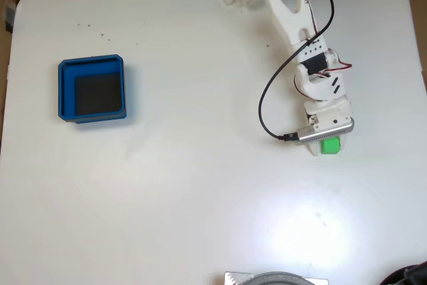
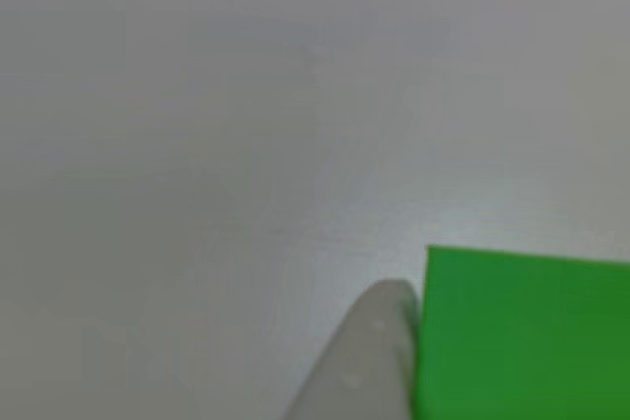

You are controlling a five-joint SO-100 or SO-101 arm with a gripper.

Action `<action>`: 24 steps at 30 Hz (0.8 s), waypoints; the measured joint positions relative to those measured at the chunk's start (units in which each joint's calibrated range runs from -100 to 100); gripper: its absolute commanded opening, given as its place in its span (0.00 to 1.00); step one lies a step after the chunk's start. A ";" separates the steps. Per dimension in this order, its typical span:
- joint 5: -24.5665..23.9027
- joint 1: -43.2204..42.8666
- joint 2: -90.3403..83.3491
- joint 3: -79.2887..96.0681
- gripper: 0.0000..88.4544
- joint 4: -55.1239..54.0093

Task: Pick up green cube and drop it in the blue box

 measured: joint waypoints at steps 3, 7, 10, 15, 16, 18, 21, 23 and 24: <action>-0.15 0.28 0.00 0.00 0.31 0.00; -0.15 0.28 0.00 0.00 0.29 0.00; -0.15 0.28 0.00 0.00 0.29 0.00; -0.10 0.28 0.00 0.00 0.26 0.00; 0.00 0.28 0.00 0.00 0.25 0.00; 0.00 0.28 0.08 0.00 0.21 0.00; 0.00 0.28 0.08 0.00 0.14 0.00; 0.00 0.28 0.08 0.00 0.10 0.00; 0.00 0.36 0.08 0.00 0.08 0.00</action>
